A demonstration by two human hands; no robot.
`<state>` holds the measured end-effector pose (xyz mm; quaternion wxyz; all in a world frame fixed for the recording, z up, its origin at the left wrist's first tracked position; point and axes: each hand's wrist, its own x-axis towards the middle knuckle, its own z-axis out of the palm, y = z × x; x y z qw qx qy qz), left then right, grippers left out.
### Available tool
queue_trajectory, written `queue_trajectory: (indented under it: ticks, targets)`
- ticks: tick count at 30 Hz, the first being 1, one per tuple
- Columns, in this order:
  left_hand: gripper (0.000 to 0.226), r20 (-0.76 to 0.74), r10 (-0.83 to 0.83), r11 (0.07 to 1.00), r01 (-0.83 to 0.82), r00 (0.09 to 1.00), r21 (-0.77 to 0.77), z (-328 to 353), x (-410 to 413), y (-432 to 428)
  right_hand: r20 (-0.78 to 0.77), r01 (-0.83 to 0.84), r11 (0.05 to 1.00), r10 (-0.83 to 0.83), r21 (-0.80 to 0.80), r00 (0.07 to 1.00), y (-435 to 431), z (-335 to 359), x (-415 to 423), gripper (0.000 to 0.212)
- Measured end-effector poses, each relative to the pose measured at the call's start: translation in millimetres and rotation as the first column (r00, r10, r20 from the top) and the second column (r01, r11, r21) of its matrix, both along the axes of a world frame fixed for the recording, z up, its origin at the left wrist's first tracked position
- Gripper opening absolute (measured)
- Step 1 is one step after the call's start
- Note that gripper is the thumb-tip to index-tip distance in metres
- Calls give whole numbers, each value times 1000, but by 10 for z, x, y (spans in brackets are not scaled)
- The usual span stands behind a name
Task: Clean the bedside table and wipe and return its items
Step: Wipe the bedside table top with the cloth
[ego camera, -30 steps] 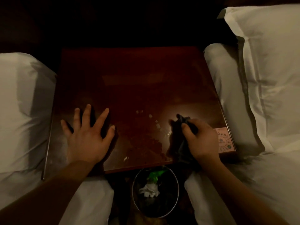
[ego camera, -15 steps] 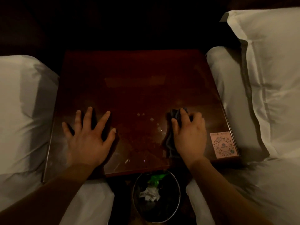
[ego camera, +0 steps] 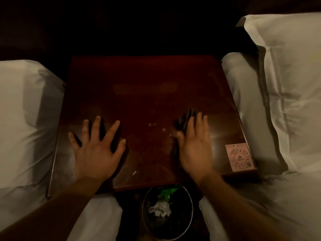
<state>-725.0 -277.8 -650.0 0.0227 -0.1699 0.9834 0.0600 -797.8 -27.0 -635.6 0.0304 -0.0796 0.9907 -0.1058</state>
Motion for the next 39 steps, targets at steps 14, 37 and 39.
queue_trajectory:
  ticks: [14, 37, 39]
  targets:
    - [63, 3, -3, 1000, 3, 1000, -1, 4, -2, 4, -46, -27, 990, 20, -141, 999, -67, -10, -137, 47]
    - [60, 0, -1, 1000, 1, 1000, -5, -23, -5, -3, 15, -113, 993, 113, -16, 993, -318, -82, -604, 67]
    - [57, 0, 1, 1000, -1, 1000, -5, -5, -11, 0, 15, -55, 997, 56, -61, 998, -455, -60, -707, 63]
